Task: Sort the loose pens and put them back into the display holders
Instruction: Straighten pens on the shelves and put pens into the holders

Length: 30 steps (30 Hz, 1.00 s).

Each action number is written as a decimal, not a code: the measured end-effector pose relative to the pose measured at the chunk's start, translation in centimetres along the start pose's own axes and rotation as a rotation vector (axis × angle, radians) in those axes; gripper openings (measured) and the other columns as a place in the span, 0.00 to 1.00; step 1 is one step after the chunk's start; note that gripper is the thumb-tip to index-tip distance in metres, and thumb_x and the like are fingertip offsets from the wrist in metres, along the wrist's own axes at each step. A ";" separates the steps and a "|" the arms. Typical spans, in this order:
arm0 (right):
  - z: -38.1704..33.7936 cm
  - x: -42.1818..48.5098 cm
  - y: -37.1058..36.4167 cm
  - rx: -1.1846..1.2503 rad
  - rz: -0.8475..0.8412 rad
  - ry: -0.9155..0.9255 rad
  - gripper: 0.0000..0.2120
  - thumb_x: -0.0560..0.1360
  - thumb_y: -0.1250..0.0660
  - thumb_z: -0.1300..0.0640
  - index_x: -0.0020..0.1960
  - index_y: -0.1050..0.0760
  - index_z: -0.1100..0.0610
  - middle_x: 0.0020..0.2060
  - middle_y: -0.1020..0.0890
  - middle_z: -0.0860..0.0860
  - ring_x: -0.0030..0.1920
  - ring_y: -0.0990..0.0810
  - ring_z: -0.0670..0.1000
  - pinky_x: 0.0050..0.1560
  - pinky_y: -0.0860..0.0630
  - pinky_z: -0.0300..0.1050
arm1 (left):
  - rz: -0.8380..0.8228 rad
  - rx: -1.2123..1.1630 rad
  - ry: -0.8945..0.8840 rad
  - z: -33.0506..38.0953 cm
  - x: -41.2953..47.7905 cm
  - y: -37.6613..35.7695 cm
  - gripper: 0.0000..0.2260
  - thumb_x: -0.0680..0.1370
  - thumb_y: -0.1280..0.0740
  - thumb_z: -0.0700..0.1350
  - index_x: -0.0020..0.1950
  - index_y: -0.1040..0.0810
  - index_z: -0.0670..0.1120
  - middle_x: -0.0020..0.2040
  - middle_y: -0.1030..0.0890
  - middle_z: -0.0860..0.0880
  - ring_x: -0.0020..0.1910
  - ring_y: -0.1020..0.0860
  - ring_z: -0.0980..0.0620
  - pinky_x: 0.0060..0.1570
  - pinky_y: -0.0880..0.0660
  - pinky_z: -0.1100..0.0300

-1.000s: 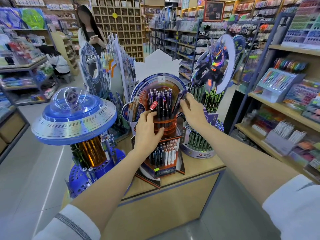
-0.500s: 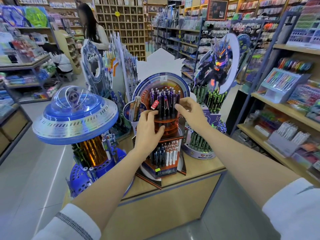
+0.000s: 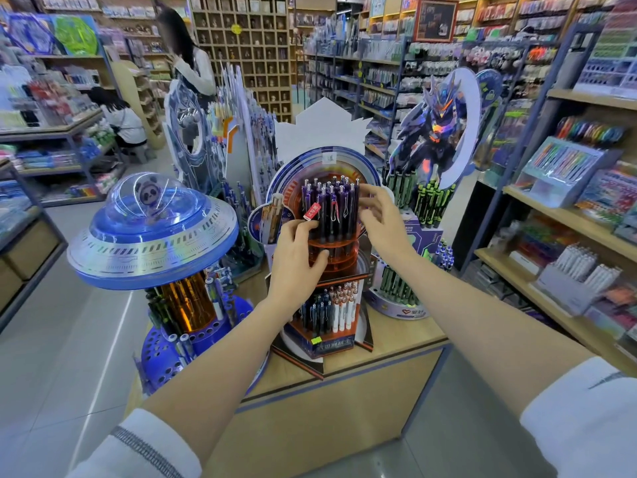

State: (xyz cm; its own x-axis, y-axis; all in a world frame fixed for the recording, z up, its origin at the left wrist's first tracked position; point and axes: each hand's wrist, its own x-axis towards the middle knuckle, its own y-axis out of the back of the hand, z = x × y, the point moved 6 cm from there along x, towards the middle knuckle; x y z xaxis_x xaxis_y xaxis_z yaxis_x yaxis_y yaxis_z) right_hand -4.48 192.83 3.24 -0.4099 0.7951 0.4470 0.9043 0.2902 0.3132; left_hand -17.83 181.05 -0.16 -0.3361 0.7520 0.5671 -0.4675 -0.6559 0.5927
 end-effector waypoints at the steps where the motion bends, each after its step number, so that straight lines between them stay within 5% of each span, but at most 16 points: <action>1: -0.3 -0.1 0.1 0.025 0.017 0.021 0.18 0.79 0.40 0.63 0.67 0.31 0.50 0.54 0.26 0.36 0.54 0.26 0.34 0.52 0.31 0.24 | 0.000 0.003 -0.002 0.0 0.0 0.0 0.22 0.77 0.33 0.46 0.70 0.33 0.48 0.67 0.34 0.49 0.63 0.31 0.53 0.60 0.33 0.63; 3: -0.9 -0.2 0.2 0.018 0.034 0.061 0.19 0.80 0.39 0.60 0.70 0.32 0.50 0.55 0.28 0.33 0.55 0.26 0.33 0.53 0.31 0.26 | 0.001 0.006 -0.005 0.0 0.0 0.0 0.22 0.77 0.33 0.46 0.70 0.33 0.48 0.67 0.34 0.49 0.63 0.31 0.53 0.60 0.33 0.63; 7: -2.3 -0.2 0.0 -0.030 0.028 0.194 0.28 0.79 0.37 0.57 0.74 0.42 0.40 0.65 0.32 0.38 0.64 0.28 0.47 0.62 0.28 0.41 | 0.005 0.006 -0.007 0.0 -0.1 0.0 0.22 0.77 0.33 0.46 0.70 0.33 0.48 0.67 0.34 0.49 0.64 0.31 0.53 0.61 0.33 0.62; 11: -2.5 0.2 -0.4 -0.160 -0.045 0.236 0.21 0.80 0.40 0.59 0.73 0.34 0.51 0.65 0.28 0.44 0.64 0.31 0.42 0.67 0.32 0.48 | 0.005 0.004 -0.006 0.2 0.0 0.1 0.22 0.77 0.33 0.46 0.70 0.33 0.47 0.67 0.34 0.48 0.64 0.31 0.52 0.62 0.31 0.60; 14: -2.3 0.2 -0.1 -0.120 0.006 0.210 0.19 0.80 0.39 0.59 0.70 0.32 0.52 0.60 0.28 0.35 0.61 0.28 0.40 0.65 0.28 0.52 | 0.007 -0.001 -0.009 0.4 -0.1 0.2 0.21 0.78 0.33 0.45 0.70 0.33 0.46 0.67 0.33 0.48 0.64 0.31 0.52 0.61 0.32 0.61; 16: -2.5 0.1 0.0 -0.152 0.020 0.232 0.19 0.79 0.38 0.59 0.70 0.32 0.51 0.59 0.30 0.32 0.59 0.29 0.39 0.63 0.27 0.51 | 0.016 -0.002 -0.018 0.6 -0.1 0.4 0.20 0.78 0.33 0.45 0.69 0.32 0.46 0.66 0.33 0.48 0.64 0.31 0.52 0.60 0.34 0.63; 21: -3.2 -0.3 -0.2 -0.268 -0.015 0.375 0.23 0.79 0.39 0.61 0.73 0.35 0.51 0.65 0.29 0.49 0.58 0.30 0.42 0.59 0.27 0.47 | 0.041 0.017 -0.037 0.9 0.1 0.7 0.17 0.77 0.33 0.44 0.66 0.29 0.45 0.65 0.32 0.47 0.63 0.30 0.52 0.59 0.33 0.64; 25: -3.0 -0.4 -0.3 -0.363 -0.033 0.423 0.23 0.80 0.40 0.61 0.74 0.36 0.50 0.67 0.31 0.49 0.46 0.25 0.50 0.49 0.25 0.45 | 0.045 0.019 -0.038 1.0 0.2 0.7 0.17 0.77 0.33 0.44 0.65 0.29 0.45 0.65 0.32 0.47 0.63 0.30 0.52 0.60 0.32 0.63; 28: -2.7 -0.1 0.1 -0.330 -0.013 0.368 0.21 0.79 0.40 0.62 0.71 0.33 0.52 0.64 0.27 0.49 0.44 0.28 0.39 0.51 0.26 0.44 | 0.043 0.015 -0.036 1.0 0.2 0.7 0.16 0.78 0.33 0.44 0.65 0.29 0.45 0.65 0.32 0.47 0.62 0.30 0.52 0.58 0.32 0.64; 30: -2.3 -0.1 0.1 -0.316 -0.030 0.330 0.22 0.79 0.39 0.62 0.72 0.34 0.53 0.67 0.29 0.49 0.53 0.30 0.34 0.59 0.29 0.41 | 0.043 0.015 -0.039 1.1 0.2 0.6 0.16 0.78 0.33 0.44 0.65 0.29 0.44 0.65 0.32 0.47 0.61 0.30 0.53 0.57 0.33 0.65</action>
State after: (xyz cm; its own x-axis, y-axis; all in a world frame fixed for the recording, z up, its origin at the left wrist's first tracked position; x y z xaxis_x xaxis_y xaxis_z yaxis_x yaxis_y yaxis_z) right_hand -4.65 191.52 5.18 -0.4978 0.5615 0.6610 0.8318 0.0933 0.5472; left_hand -17.29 180.70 0.93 -0.3229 0.7203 0.6140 -0.4408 -0.6885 0.5759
